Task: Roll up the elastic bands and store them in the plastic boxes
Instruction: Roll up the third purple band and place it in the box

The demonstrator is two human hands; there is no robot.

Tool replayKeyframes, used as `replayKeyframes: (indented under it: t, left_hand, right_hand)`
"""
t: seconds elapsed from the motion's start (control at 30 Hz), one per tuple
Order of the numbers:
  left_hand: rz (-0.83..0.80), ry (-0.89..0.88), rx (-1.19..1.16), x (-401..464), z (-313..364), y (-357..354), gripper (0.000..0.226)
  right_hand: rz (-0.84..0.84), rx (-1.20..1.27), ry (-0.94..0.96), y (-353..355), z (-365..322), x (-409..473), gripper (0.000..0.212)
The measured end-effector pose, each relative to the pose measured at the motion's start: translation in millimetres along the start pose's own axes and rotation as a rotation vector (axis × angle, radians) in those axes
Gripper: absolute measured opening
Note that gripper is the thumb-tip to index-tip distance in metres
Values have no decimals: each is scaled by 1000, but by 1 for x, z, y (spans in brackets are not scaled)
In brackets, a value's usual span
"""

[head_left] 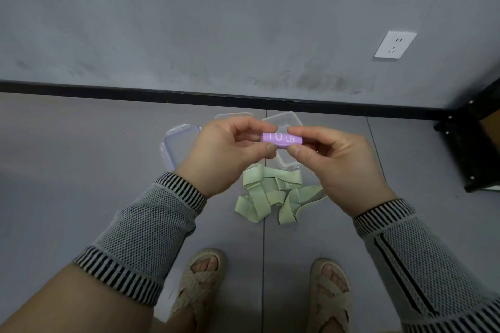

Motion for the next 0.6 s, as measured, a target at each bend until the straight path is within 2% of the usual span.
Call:
replayKeyframes:
  t: [0.13, 0.33, 0.6]
  left_hand:
    - [-2, 30, -121, 1, -2, -2, 14]
    - [-8, 103, -270, 2, -13, -13, 11]
    - [-84, 170, -475, 0, -9, -24, 8]
  right_hand:
    - [5, 109, -37, 2, 0, 0, 26]
    - [45, 43, -71, -5, 5, 0, 20]
    - [113, 451, -161, 0, 14, -1, 30]
Point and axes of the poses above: each hand's wrist, its own x-axis towards the middle knuckle, its own y-axis out of the back of the hand, z = x × y, the point moved 9 cm from there along x, towards the middle knuckle, and after that the axes turned 6 degrees about x, right-handed, at the moved point
